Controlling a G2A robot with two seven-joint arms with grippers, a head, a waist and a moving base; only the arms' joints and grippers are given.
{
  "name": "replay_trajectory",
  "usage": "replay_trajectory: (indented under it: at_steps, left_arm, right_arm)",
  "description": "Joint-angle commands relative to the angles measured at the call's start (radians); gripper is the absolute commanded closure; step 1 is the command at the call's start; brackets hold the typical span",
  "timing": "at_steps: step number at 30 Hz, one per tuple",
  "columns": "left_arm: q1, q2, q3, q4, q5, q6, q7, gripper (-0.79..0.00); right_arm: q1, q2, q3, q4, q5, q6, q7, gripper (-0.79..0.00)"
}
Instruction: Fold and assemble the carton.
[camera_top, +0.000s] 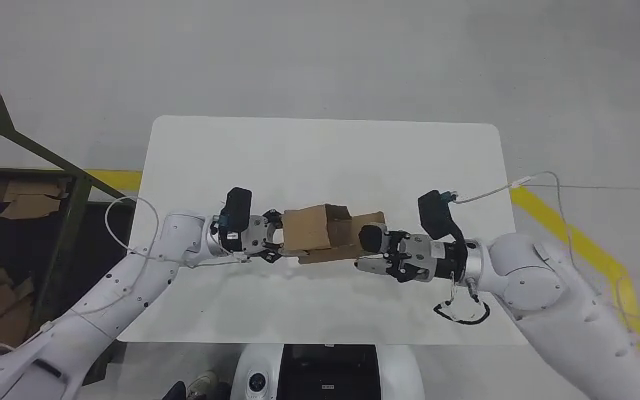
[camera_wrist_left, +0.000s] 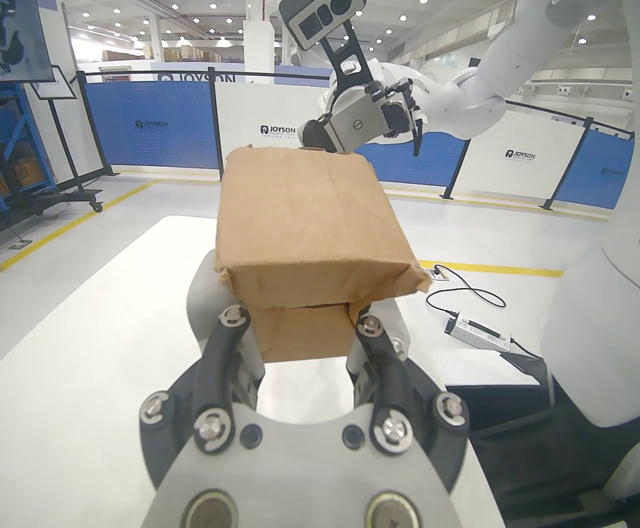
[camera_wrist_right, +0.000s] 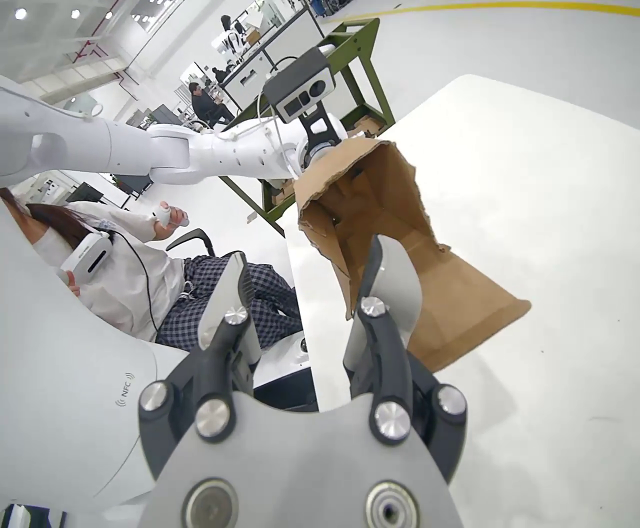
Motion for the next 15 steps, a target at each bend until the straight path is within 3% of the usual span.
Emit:
replay_trajectory:
  at_steps: [1, 5, 7, 9, 11, 12, 15]
  left_arm:
    - [-0.001, -0.002, -0.002, -0.003, -0.005, -0.01, -0.005, -0.336]
    - [-0.002, -0.008, -0.006, -0.009, -0.013, -0.023, -0.02, -0.336]
    - [-0.002, -0.01, -0.005, -0.011, -0.018, -0.023, -0.026, -0.339]
    - [-0.003, -0.011, -0.002, -0.011, -0.025, -0.023, -0.03, -0.339]
    - [-0.005, -0.012, 0.001, -0.01, -0.031, -0.023, -0.032, -0.339]
    - [-0.006, -0.012, 0.003, -0.01, -0.034, -0.023, -0.032, -0.339]
    - [-0.009, -0.013, 0.013, -0.009, -0.048, -0.023, -0.027, -0.354]
  right_arm:
    - [0.0, -0.004, -0.01, -0.005, -0.028, 0.006, -0.014, -0.391]
    - [0.006, -0.014, -0.037, -0.012, -0.079, 0.014, -0.037, -0.372]
    - [0.009, -0.019, -0.049, -0.016, -0.103, 0.019, -0.047, -0.326]
    - [0.013, -0.024, -0.059, -0.018, -0.122, 0.023, -0.053, -0.225]
    - [0.015, -0.027, -0.066, -0.021, -0.138, 0.028, -0.057, -0.034]
    - [0.016, -0.029, -0.069, -0.022, -0.142, 0.03, -0.057, 0.0]
    - [0.017, -0.032, -0.076, -0.028, -0.148, 0.027, -0.048, 0.0]
